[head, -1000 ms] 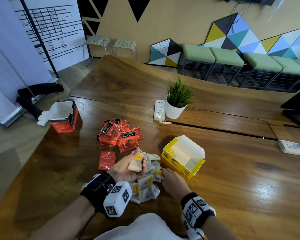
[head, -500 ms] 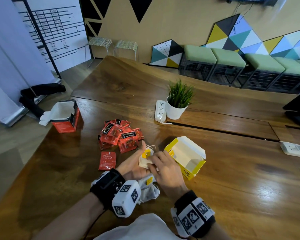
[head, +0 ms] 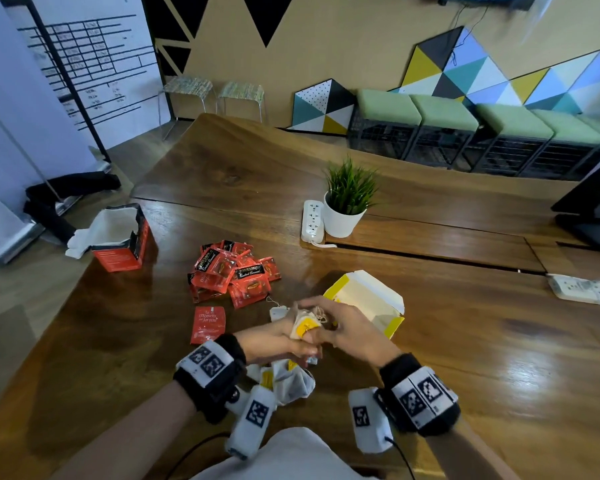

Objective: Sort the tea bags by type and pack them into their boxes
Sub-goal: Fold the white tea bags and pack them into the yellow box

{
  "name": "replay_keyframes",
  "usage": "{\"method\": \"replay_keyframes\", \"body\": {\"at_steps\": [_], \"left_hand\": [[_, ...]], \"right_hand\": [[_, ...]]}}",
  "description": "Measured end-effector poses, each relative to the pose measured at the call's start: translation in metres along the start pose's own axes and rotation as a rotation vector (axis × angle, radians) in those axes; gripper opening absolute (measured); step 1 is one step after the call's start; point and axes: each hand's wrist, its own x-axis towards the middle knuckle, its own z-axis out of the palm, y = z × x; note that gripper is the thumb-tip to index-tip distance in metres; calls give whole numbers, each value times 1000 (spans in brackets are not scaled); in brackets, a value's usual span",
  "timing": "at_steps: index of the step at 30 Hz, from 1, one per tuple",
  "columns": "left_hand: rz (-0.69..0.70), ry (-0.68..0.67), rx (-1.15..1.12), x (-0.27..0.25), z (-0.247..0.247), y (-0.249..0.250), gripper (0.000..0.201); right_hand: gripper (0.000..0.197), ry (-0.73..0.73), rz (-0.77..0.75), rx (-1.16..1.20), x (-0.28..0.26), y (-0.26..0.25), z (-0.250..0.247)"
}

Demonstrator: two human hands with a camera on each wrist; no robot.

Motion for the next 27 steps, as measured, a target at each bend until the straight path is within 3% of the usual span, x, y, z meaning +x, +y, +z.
{"method": "replay_keyframes", "body": {"at_steps": [2,4,9,13,16,20,27], "left_hand": [[-23,41,132,6,4,3,97],[-18,76,213,12,4,5,107],[-19,135,475,27,-1,20,107],[35,334,513,47,-17,25,93],[-19,428,649,68,-29,25,77],[-90,443,769,101,-28,21,71],[-128,473,893,130,-22,9,52]], "right_hand": [[44,12,-26,-3,-2,3,-2],[38,50,-32,-1,-4,4,-2],[24,155,26,-37,-6,10,-20],[21,329,136,-425,-4,48,-50],[17,207,216,-647,3,67,-54],[29,-20,154,-792,24,82,-36],[41,-94,108,-775,53,92,-14]]}}
